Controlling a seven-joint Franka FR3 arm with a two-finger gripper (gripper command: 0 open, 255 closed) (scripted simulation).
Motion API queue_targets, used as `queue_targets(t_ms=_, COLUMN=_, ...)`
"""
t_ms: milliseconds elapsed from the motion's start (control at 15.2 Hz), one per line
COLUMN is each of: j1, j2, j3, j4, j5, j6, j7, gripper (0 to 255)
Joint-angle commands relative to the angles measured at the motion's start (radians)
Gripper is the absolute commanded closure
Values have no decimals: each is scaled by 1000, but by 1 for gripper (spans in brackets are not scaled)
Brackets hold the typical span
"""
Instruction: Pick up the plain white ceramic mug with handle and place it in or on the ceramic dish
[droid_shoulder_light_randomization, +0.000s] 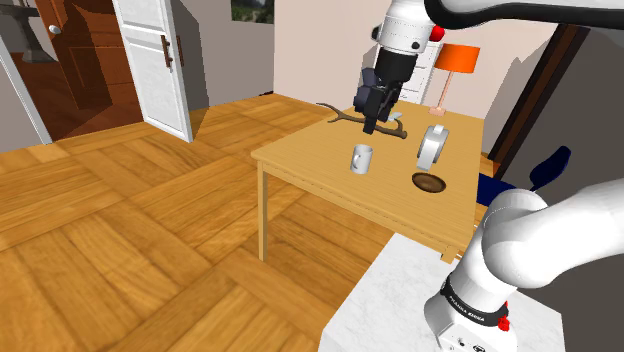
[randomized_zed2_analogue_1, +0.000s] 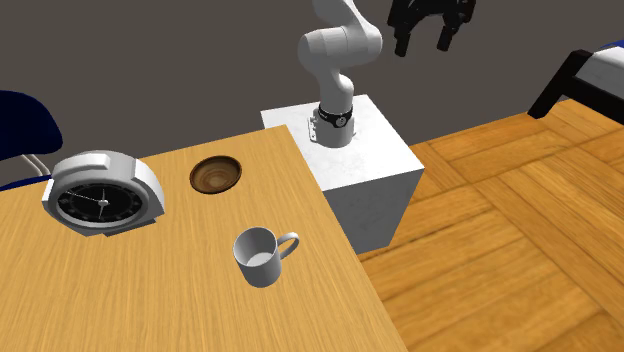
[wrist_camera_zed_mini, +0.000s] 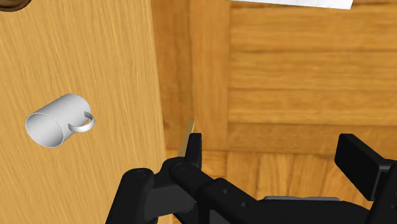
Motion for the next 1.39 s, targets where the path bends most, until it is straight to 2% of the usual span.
queue_targets(t_ms=0, j1=0, j2=0, j3=0, j4=0, j5=0, j6=0, j7=0, gripper=0)
queue_targets(t_ms=396, j1=-28, j2=37, j3=-135, j4=-69, j5=-60, j6=123, j7=-164, gripper=0)
queue_targets(t_ms=792, j1=-50, j2=133, j3=-273, j4=-86, j5=-102, j6=252, j7=-330, gripper=0)
queue_targets(t_ms=1056, j1=-54, j2=227, j3=-367, j4=-66, j5=-108, j6=337, j7=-445, gripper=0)
queue_targets(t_ms=1320, j1=-48, j2=344, j3=-460, j4=-23, j5=-87, j6=416, j7=-569, gripper=0)
